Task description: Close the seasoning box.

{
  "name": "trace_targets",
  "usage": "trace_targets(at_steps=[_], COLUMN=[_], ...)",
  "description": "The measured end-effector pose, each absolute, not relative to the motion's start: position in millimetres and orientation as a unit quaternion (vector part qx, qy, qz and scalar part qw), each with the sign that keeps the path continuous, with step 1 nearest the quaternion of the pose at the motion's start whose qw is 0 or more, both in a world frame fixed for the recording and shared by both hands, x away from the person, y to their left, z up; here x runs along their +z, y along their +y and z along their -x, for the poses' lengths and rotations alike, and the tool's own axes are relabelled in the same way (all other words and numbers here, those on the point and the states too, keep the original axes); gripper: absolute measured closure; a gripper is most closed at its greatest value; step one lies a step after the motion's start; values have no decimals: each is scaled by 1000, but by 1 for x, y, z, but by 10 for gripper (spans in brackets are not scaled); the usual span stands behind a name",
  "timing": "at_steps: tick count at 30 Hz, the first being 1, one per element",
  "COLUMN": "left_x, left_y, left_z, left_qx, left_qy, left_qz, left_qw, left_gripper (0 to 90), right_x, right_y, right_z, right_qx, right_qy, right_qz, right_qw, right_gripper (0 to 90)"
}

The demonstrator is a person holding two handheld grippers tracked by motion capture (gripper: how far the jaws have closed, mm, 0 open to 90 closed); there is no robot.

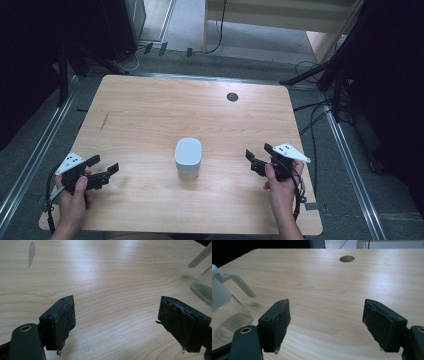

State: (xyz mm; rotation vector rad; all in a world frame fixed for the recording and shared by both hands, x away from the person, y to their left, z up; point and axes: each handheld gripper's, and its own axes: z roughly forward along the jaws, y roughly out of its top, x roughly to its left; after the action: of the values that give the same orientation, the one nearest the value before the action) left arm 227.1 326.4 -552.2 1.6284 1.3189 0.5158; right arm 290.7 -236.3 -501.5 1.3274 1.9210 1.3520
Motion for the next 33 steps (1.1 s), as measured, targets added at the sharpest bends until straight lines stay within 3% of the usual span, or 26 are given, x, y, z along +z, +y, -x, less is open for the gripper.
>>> trace_targets(at_steps=[17,33], left_x=[-552,-552], left_y=[326,326], left_z=[-227,-227], left_qx=[212,216], left_qy=[539,537], left_qz=[-666,-666], left_qw=[470,470], left_gripper=[143,143], right_x=[-537,-547], right_y=[-320,-356], right_z=[-247,-214], right_qx=[445,438], right_qy=[673,655], right_qz=[-542,-562], right_qw=[236,252], right_gripper=[235,243])
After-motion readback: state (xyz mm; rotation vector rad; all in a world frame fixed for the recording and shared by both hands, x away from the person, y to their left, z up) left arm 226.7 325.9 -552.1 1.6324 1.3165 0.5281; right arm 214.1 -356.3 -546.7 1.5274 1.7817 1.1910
